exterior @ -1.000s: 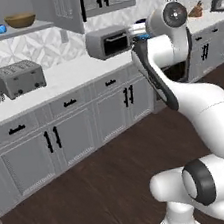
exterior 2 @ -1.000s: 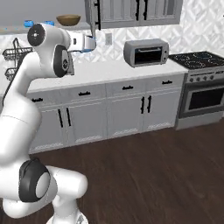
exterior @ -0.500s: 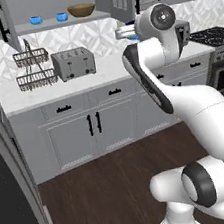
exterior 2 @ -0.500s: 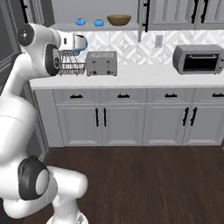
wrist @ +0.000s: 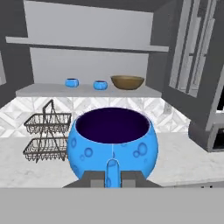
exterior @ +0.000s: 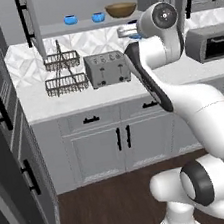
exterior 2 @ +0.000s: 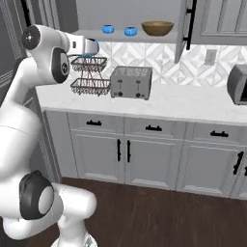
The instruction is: Gather all objects into one cabinet and sort the glasses and bowls to opposite sides.
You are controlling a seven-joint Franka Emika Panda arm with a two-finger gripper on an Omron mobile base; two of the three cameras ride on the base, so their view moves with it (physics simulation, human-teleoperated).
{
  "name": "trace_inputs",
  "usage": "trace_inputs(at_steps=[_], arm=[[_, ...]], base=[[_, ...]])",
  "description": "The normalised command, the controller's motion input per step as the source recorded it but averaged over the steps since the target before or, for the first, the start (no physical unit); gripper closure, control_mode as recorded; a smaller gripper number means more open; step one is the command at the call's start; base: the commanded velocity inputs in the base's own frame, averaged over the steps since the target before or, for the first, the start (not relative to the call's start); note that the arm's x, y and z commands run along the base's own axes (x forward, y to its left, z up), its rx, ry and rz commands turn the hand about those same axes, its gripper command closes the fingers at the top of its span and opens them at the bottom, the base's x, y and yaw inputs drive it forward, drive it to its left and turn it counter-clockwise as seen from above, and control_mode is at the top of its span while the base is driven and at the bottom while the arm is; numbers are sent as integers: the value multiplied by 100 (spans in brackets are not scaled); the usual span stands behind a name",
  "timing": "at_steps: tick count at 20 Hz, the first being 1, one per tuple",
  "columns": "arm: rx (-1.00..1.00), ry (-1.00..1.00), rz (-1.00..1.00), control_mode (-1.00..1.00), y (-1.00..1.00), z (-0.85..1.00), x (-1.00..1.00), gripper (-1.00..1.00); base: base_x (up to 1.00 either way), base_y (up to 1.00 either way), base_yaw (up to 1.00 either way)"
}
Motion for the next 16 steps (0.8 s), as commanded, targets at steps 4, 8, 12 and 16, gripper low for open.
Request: trace_inputs(at_steps=[4, 8, 12, 16], arm=[[0, 0, 0, 100, 0, 0, 0, 100], [0, 0, 0, 100, 0, 0, 0, 100], [0, 0, 0, 100, 0, 0, 0, 100], [0, 0, 0, 100, 0, 0, 0, 100]], base=[[95, -32, 56], [27, -1, 6], [61, -17, 0], [83, -54, 0]])
